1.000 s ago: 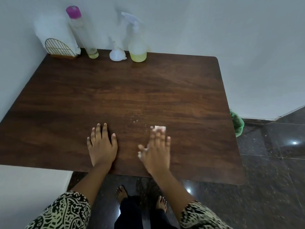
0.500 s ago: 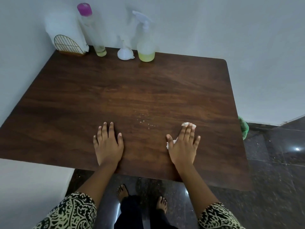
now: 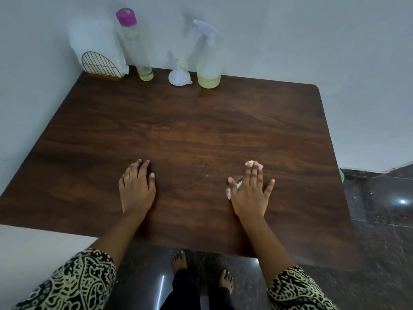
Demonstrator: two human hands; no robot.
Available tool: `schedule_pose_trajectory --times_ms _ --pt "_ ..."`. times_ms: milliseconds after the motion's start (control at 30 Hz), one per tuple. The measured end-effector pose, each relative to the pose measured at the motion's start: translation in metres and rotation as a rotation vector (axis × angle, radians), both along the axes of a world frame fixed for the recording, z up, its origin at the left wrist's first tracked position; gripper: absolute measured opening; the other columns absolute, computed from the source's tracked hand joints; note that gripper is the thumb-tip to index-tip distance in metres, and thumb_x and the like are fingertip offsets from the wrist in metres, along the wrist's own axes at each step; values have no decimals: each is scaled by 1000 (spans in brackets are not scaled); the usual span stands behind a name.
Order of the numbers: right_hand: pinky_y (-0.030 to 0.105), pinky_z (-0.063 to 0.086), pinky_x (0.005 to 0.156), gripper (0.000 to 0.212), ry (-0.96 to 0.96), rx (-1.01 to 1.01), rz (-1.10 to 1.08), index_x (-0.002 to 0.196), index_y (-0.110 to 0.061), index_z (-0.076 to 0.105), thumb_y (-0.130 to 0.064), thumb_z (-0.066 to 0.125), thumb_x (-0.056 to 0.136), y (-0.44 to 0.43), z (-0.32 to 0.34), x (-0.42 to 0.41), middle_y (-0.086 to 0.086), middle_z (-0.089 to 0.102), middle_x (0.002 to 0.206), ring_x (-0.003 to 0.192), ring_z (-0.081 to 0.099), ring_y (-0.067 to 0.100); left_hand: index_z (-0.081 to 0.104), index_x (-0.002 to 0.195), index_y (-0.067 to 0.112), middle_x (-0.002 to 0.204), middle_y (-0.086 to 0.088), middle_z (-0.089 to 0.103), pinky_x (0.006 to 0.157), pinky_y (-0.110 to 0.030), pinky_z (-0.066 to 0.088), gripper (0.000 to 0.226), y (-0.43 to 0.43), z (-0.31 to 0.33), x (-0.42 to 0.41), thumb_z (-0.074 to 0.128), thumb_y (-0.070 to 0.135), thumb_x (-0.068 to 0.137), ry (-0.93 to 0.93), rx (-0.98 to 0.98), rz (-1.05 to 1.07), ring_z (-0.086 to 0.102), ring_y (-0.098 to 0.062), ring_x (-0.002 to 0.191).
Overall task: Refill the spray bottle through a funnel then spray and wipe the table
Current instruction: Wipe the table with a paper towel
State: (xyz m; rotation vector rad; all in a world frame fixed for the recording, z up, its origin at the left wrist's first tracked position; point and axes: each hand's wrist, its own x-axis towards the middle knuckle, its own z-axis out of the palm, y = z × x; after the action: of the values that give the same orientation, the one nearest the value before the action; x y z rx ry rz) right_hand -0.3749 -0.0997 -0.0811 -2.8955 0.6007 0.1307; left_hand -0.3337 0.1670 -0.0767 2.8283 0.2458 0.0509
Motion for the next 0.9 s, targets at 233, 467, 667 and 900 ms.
schedule_pose_trajectory --times_ms 233,467,667,900 --pt "47 -14 113 85 -7 66 137 150 -3 -4 -62 13 91 109 4 40 12 3 160 148 -5 25 43 143 16 153 -9 36 114 -49 18 47 10 -5 19 46 27 98 14 15 -12 27 -28 143" --pt "48 -9 114 79 -97 -9 128 151 -12 16 -59 15 88 81 -5 41 3 18 158 147 10 18 45 142 15 153 -7 38 115 -50 18 46 12 -8 19 48 27 97 5 -1 -11 28 -26 143" --pt "53 -9 114 78 -6 14 -110 151 -8 0 -58 20 95 57 -3 50 6 5 161 148 -5 18 47 140 15 151 -7 41 113 -51 21 46 13 -9 19 50 27 96 -2 -5 -14 31 -27 142" --pt "46 -21 110 76 30 75 314 151 -11 -3 -59 17 96 170 9 99 2 -4 161 147 -11 15 58 130 18 135 -5 58 94 -49 40 39 34 -4 27 50 25 92 -60 37 -109 56 -28 119"
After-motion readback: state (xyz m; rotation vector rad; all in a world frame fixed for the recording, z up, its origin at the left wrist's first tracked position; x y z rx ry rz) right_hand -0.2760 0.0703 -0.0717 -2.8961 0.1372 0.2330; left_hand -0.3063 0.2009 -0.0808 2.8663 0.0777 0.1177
